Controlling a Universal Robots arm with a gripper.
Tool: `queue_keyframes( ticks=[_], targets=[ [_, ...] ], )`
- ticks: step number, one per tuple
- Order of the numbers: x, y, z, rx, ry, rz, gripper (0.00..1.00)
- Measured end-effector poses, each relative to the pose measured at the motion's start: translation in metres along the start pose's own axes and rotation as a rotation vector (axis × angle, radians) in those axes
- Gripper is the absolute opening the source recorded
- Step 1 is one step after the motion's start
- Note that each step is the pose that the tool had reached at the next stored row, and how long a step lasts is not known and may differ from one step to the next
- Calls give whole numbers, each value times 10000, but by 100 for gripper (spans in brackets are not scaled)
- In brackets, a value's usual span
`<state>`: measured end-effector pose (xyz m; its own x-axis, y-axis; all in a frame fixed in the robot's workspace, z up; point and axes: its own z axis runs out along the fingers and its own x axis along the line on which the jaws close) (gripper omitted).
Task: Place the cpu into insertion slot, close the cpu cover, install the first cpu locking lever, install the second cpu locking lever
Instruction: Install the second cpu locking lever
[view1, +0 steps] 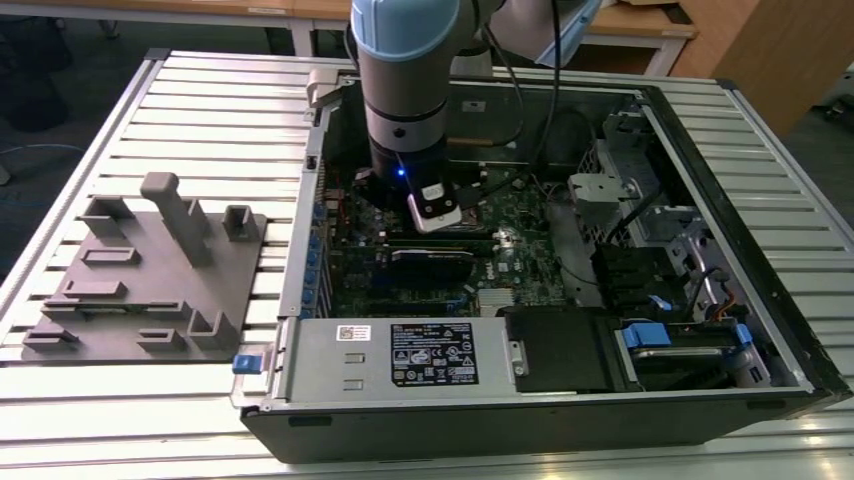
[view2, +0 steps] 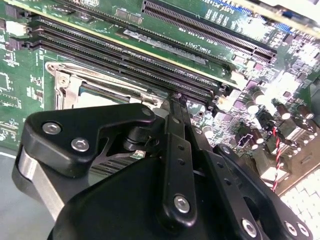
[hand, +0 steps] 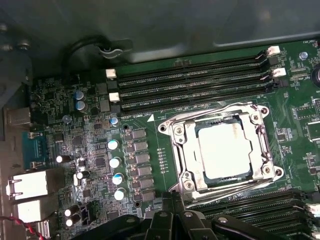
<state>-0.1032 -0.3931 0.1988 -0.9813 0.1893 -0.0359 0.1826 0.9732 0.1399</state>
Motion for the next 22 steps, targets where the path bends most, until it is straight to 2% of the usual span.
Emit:
queue_keyframes(
  ticks=[4, 13, 18, 22],
  targets=[
    [0, -1, -1, 11, 1, -1, 11],
    [1, -2, 10, -24, 0, 1, 11],
    [-1, 4, -23, -23, 0, 0, 11],
    [0, 5, -26, -27, -1, 0, 11]
  ],
)
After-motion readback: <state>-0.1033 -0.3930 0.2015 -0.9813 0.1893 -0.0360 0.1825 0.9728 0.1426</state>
